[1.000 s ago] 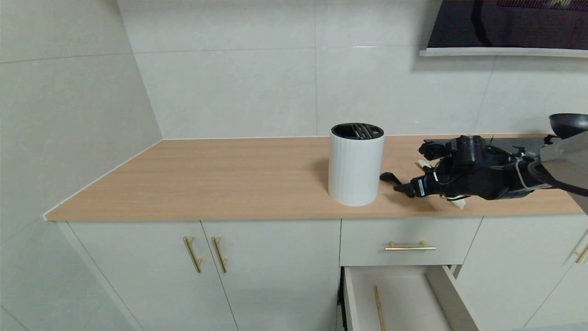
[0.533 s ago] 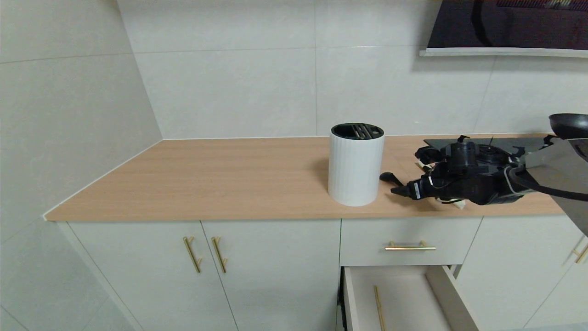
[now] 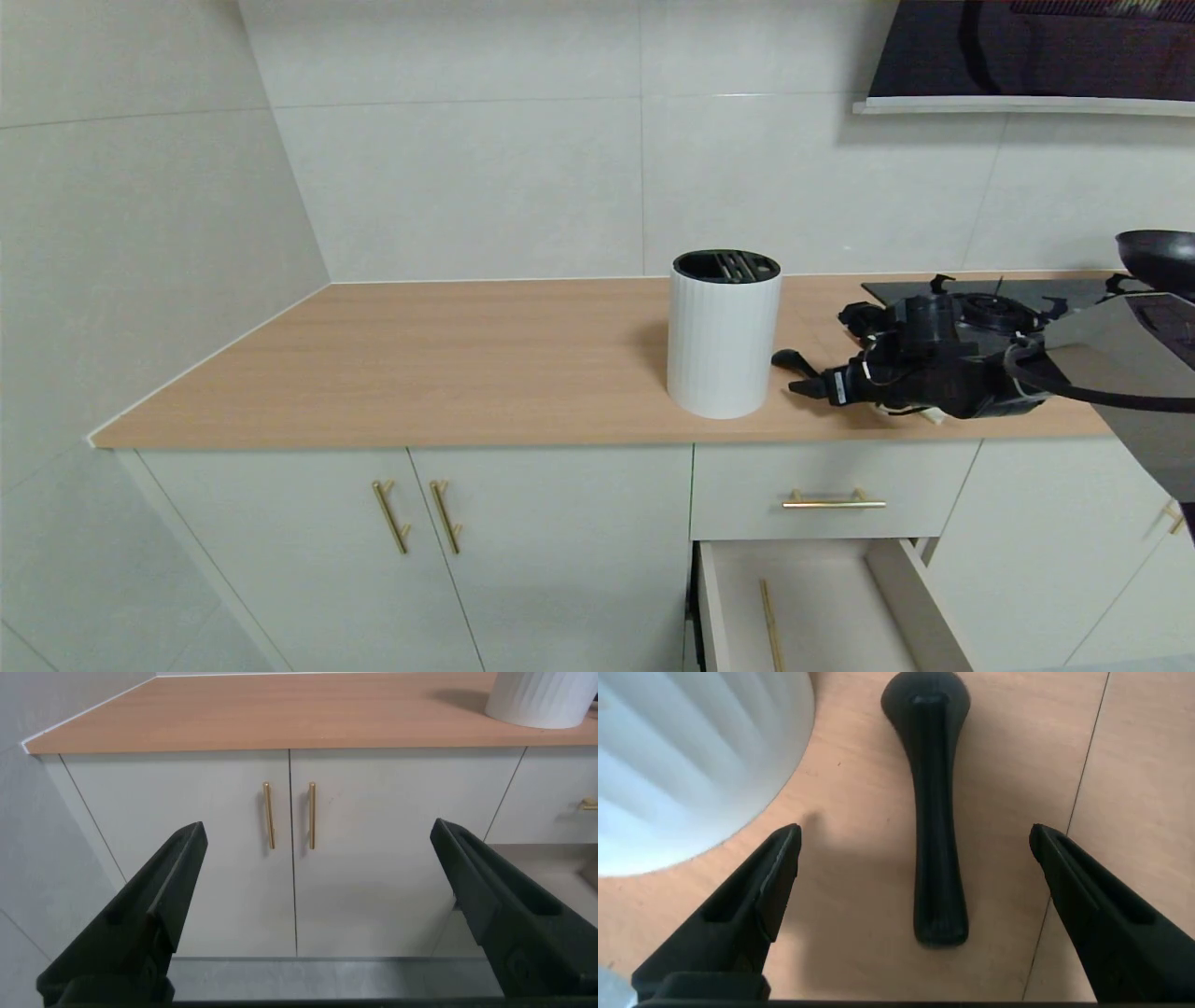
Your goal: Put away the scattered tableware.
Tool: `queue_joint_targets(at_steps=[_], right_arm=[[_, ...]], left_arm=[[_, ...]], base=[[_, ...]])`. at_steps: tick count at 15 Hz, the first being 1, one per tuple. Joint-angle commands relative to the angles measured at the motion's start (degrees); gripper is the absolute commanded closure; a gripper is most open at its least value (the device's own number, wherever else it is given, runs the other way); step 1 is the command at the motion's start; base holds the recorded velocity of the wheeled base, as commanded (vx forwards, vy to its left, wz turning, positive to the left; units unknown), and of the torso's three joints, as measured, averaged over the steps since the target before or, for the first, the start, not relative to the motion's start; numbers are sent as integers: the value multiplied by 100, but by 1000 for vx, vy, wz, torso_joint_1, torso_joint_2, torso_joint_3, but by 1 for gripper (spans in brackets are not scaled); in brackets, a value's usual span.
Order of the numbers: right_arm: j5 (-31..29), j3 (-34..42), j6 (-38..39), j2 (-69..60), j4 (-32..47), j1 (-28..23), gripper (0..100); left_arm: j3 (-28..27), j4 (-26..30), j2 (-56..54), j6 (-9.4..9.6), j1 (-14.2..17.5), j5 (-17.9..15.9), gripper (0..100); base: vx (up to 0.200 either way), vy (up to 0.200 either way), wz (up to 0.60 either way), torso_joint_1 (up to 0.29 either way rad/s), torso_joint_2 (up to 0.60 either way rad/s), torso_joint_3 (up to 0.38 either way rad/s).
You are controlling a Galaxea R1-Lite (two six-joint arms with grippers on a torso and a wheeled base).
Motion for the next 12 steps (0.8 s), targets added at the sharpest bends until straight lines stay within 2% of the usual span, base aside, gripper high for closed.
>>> queue_joint_targets(at_steps=[1, 7, 8, 12], right_arm=[[-1, -93, -2, 90, -5, 7, 0], [-36, -198, -2, 231, 4, -20, 0], [-36, -207, -2, 248, -5, -20, 100], [-54, -251, -2, 327, -5, -20, 100]], left_arm=[[0, 0, 2, 0, 1, 1, 0], [0, 0, 2, 0, 1, 1, 0], [0, 0, 2, 0, 1, 1, 0], [0, 0, 2, 0, 1, 10, 0]], base=[[0, 0, 0, 0, 0, 0], [0, 0, 0, 0, 0, 0], [0, 0, 0, 0, 0, 0], [0, 0, 0, 0, 0, 0]])
